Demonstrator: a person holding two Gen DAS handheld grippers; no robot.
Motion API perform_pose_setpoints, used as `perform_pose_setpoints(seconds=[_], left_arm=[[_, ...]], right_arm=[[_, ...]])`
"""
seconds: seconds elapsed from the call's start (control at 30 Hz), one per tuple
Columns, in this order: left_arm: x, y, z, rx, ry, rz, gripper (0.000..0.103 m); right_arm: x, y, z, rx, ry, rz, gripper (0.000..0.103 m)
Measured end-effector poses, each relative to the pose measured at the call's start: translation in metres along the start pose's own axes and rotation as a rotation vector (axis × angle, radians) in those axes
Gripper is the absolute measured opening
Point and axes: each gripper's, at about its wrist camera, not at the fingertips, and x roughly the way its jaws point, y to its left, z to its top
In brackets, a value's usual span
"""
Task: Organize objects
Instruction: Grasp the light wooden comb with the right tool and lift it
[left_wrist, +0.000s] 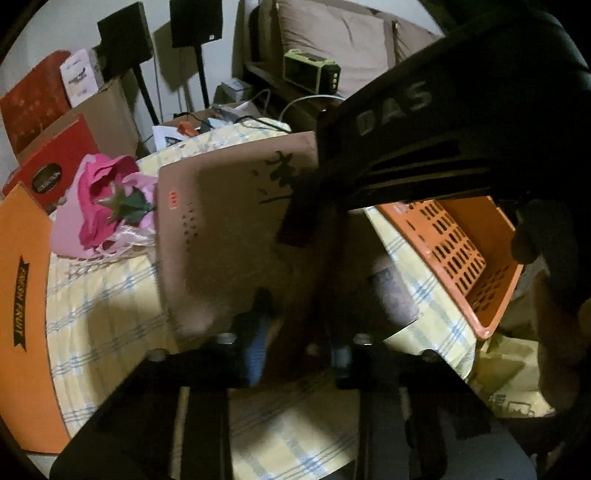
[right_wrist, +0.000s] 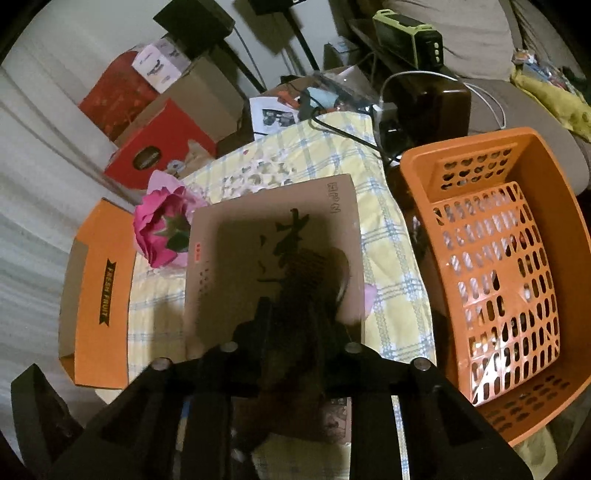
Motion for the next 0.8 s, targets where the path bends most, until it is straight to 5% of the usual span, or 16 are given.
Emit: perform_pose_setpoints(seconds=[0.07, 0.5, 0.6, 0.8], left_arm=[[-0.002, 0.006, -0.002, -0.025, 0.006, -0.012, 0.022], [-0.019, 0.062, -0.021, -0.161, -0.004, -0.041, 0.02], [-0.018, 0.075, -0.023, -0.205, -0.008, -0.03, 0.053], [-0.012, 0.093, -0.034, -0.264, 0.037, -0.087, 0.058]], right_arm=[[-0.002, 0.002, 0.0, -0.008, -0.008, -0.01, 0.038], [0.021, 0.038, -0.009, -0.067, 0.039, 0.047, 0.038], [0.027, 0.049, -0.011, -0.085, 0.049, 0.054, 0.038], [0.033, 0.059, -0.012, -0.102, 0.059, 0.061, 0.038]])
